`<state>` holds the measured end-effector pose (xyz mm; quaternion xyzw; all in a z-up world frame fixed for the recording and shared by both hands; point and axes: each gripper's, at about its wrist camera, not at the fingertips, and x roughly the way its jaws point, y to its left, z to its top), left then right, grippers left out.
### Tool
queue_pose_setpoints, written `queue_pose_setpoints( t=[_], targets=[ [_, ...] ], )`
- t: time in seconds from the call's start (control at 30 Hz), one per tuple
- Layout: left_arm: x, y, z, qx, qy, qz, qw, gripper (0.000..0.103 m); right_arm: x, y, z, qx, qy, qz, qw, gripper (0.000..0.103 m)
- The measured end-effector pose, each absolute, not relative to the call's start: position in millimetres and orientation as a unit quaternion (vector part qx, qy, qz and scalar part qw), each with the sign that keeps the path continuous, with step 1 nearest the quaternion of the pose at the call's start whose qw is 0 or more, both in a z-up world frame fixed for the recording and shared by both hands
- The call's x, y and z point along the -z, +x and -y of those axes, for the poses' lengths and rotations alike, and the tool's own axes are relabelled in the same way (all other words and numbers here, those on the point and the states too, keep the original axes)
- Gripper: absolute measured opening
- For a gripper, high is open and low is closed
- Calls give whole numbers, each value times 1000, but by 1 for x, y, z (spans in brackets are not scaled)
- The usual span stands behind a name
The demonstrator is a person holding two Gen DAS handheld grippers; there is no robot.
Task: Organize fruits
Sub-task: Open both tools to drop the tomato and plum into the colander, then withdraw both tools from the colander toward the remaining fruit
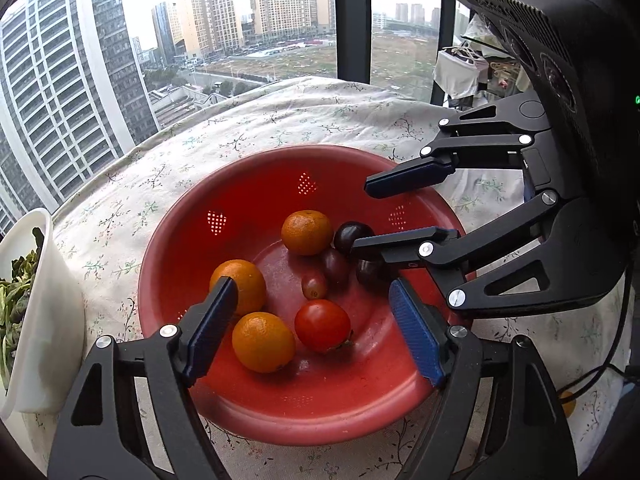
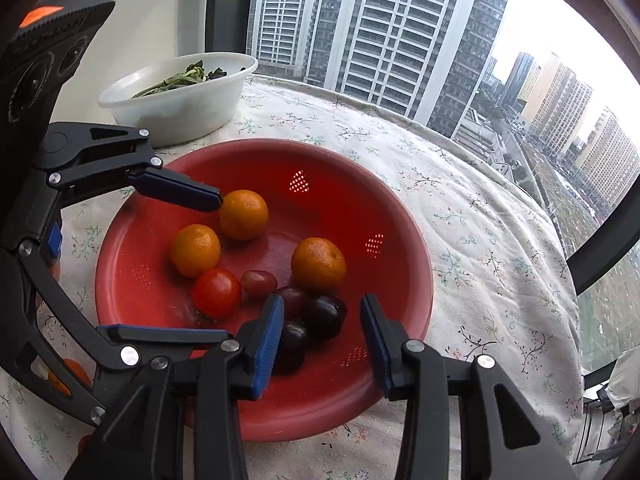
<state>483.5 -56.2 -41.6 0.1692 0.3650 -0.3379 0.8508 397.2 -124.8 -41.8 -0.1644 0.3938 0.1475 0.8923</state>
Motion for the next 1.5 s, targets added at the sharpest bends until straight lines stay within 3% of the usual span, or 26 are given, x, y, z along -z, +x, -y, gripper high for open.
queue_pose_setpoints(
  t=[0.13, 0.2, 0.3, 0.47, 0.57, 0.9, 1.5],
  targets=[
    [32, 474, 48, 330, 160, -354, 860, 78, 29, 387, 128, -145, -160, -373, 902, 44],
    [26, 463, 40, 327, 159, -346, 865, 84, 21, 377, 131, -148, -155, -357, 909, 47],
    [19, 441, 26, 339, 149, -336, 866, 92, 8, 356, 139, -160, -139, -333, 919, 58],
    [21, 399, 6, 359, 156, -327, 860, 97, -7, 300, 150, -223, -112, -286, 925, 77],
    [26, 378, 0, 372, 171, -324, 853, 97, -5, 265, 150, -251, -100, -266, 925, 82],
    [62, 332, 1, 401, 212, -338, 825, 103, 42, 191, 146, -285, -77, -291, 910, 83],
    [92, 366, 17, 376, 234, -414, 795, 103, 69, 182, 135, -298, -121, -339, 884, 83]
  ],
)
